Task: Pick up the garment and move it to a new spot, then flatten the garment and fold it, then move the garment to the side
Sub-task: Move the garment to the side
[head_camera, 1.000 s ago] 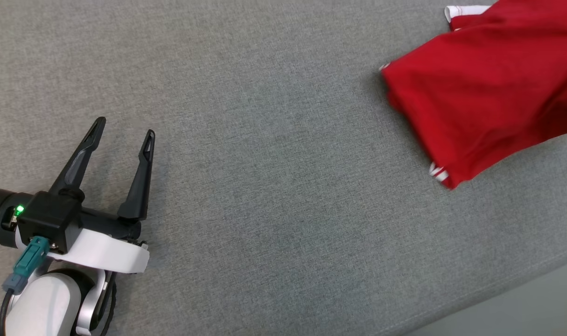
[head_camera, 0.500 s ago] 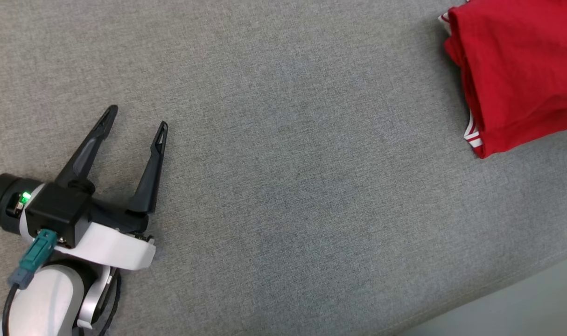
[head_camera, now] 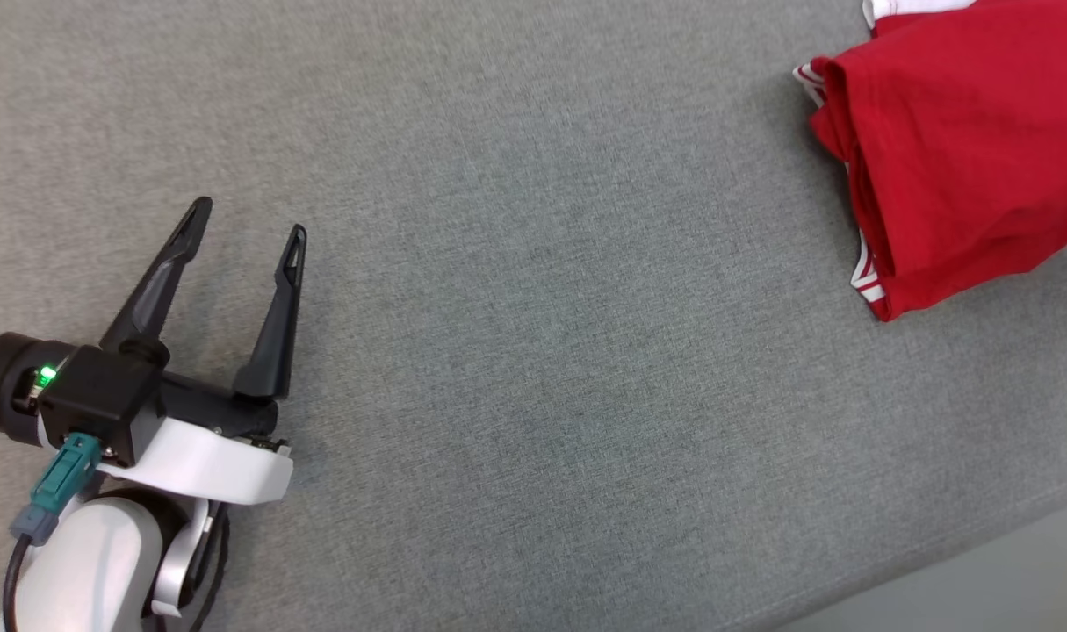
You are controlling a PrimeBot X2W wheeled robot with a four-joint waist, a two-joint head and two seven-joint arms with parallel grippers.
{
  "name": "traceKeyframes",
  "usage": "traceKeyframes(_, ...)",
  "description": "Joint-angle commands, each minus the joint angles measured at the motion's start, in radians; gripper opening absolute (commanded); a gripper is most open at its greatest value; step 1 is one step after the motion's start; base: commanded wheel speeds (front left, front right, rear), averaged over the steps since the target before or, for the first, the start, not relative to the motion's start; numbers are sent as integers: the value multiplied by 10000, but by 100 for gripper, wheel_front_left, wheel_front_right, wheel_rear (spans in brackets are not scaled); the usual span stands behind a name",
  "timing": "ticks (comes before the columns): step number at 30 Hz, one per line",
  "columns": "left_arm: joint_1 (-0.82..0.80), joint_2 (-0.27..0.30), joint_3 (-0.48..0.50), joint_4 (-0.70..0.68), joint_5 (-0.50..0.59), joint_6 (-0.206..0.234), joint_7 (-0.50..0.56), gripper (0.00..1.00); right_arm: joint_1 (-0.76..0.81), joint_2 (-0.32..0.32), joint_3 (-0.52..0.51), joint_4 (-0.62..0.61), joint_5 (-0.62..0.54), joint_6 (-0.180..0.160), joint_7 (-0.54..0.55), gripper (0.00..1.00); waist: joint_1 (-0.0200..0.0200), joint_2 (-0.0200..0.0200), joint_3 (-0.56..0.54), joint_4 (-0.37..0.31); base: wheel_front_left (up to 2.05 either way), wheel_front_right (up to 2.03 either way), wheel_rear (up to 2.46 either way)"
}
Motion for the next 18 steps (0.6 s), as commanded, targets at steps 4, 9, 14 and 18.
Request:
traceKeyframes(4,209,-234,23,291,-232,60,-346,100,893,580,-702,-1027,-292,-1,-48,100,0,0,-711,352,0,0,0)
traceKeyframes(9,469,-631,14,762,-534,146,-845,100,2175,1564,-1140,-2396,-654,-1,-47,100,0,0,-1492,821,0,0,0)
traceKeyframes(14,748,-935,112,1112,-837,195,-1193,100,3297,2427,-821,-3440,-810,-1,-48,100,0,0,-2129,1325,0,0,0)
traceKeyframes(18,982,-1123,166,1313,-1027,228,-1419,100,3983,2888,-334,-4003,-899,-1,-44,100,0,0,-2615,1726,0,0,0)
